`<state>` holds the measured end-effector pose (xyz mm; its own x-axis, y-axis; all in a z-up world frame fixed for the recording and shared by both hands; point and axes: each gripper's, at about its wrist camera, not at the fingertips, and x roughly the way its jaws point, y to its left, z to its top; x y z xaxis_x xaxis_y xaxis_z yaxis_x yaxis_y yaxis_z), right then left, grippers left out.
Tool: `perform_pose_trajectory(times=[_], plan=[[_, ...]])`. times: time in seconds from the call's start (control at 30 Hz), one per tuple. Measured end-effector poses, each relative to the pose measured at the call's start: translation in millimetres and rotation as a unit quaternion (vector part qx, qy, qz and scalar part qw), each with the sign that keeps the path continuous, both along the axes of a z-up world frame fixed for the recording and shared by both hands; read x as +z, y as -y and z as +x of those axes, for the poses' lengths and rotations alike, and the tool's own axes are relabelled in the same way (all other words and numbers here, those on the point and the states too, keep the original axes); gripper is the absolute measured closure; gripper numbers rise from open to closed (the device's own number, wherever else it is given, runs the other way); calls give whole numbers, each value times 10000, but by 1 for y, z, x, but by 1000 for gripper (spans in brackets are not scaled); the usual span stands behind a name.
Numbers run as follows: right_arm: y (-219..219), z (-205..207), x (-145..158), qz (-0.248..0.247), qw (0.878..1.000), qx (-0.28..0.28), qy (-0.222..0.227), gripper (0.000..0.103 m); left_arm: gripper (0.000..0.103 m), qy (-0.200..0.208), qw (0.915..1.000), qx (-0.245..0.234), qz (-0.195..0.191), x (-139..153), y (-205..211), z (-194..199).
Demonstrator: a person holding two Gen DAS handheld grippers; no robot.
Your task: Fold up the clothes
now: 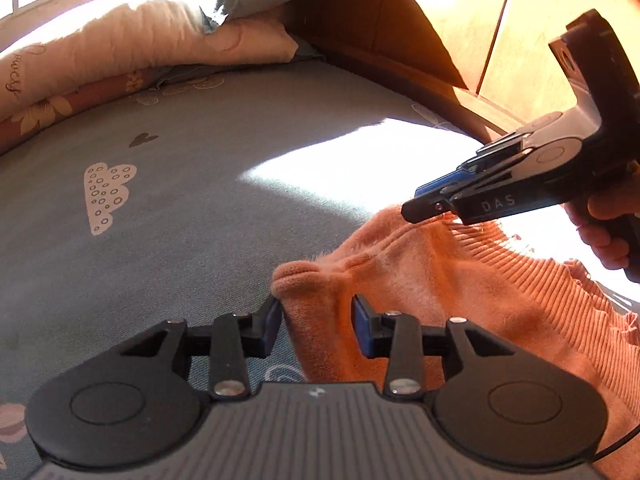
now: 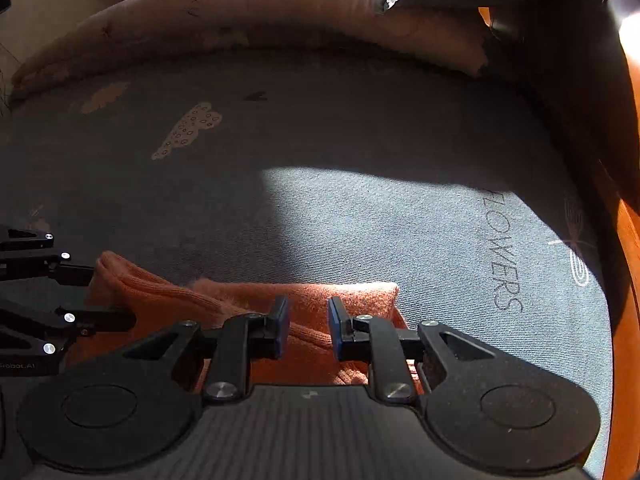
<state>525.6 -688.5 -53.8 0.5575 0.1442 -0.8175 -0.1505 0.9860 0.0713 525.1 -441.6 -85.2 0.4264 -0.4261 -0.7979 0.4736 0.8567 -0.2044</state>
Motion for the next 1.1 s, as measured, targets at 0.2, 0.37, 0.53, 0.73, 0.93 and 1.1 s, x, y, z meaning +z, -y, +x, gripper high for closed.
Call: perform_pose_trajectory(times=[0.2,0.37,0.53,0.73,0.93,1.1], plan=[[-8,13,-21,89,9999,-81,-109,80,51,369,9983,-119,436,14,-3,-5],[-8,-3,8,172,9996,-156,166,78,42,968,9926,-728,-89,35,5,-25],[-9,-12,4,-125,9997,-193,-34,78,32,1050,9838,-1450,-27,16,38,-34],[6,-17,0,-127,9976,-675,26,73,33,851,9869,-1370,-57,15,31,-30],[-1,-49,11,627,9968,-417,-284,64,26,646,9897,-1274,75,11,28,-26],[10,-69,8,475,9941,-880,-412,68,27,587,9898,-1140,620,2,33,-27]])
